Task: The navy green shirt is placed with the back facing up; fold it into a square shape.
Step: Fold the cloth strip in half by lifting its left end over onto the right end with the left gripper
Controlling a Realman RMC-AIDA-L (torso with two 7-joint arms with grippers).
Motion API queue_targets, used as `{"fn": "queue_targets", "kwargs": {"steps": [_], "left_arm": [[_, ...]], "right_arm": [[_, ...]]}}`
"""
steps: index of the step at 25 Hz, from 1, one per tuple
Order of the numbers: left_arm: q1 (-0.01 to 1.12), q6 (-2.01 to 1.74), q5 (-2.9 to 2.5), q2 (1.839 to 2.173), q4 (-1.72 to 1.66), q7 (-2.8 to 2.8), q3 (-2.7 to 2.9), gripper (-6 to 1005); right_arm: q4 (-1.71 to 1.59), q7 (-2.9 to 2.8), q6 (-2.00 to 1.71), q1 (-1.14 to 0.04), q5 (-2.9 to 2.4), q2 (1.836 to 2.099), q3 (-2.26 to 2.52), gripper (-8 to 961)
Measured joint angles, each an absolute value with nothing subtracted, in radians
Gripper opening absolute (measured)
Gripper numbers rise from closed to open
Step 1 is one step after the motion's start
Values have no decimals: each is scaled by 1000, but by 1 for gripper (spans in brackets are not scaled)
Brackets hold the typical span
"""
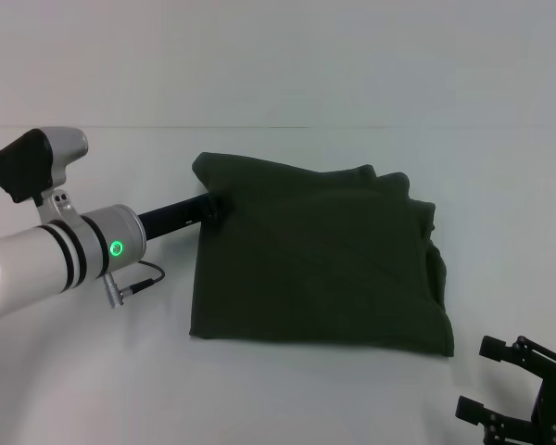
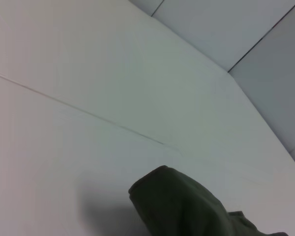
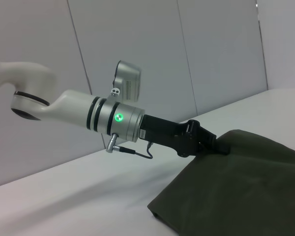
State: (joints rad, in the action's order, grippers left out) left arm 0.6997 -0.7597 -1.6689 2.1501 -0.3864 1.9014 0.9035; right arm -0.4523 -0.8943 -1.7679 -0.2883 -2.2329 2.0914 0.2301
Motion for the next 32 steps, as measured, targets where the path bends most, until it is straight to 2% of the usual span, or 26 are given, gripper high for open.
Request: {"fn": "queue_targets", "kwargs": {"steps": [2,5,10,14,19,27,32], "left_arm": [[682,-764,-1669,2158,-408,1895,901,81],[661,-769,-1669,2160,-427,1891,899,135],[631,-820,-1675,2141,-443,1891,898,225],[589,-897,-1673,2122,-484,1875,896,374],[461,-1226,-1672,2108,-645,1683,871,529],[265,-1635,-1681,2118,-702,1256,778,748],[190,-1646,-1749,2138,-700,1138,765,902]], "right_arm": [[-452,-894,-1766,-291,-2233,2091,230,929],[-451,-893,-1764,-293,-2233,2092,230,929],[-449,-890,-1762,-302,-2230,2092,230,929],[-439,-885,-1761,-312,-2229,2092,230,929],[-437,-878,-1753,-327,-2227,2092,225,929],[-412,-804,-1699,-325,-2187,2094,218,930],[-392,-790,-1632,-313,-2191,2094,233,930]]}}
